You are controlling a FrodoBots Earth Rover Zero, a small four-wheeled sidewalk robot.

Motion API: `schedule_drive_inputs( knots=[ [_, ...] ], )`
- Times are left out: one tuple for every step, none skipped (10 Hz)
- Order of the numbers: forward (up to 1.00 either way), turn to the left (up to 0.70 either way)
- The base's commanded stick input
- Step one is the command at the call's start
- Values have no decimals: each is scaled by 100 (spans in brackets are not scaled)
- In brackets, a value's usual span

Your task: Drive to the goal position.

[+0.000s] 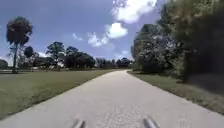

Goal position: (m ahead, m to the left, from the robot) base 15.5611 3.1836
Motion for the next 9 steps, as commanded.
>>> schedule_drive_inputs(
  knots=[
    [50,0],
    [50,0],
    [50,0],
    [50,0],
    [50,0],
    [50,0],
    [50,0],
    [50,0],
    [50,0]
  ],
)
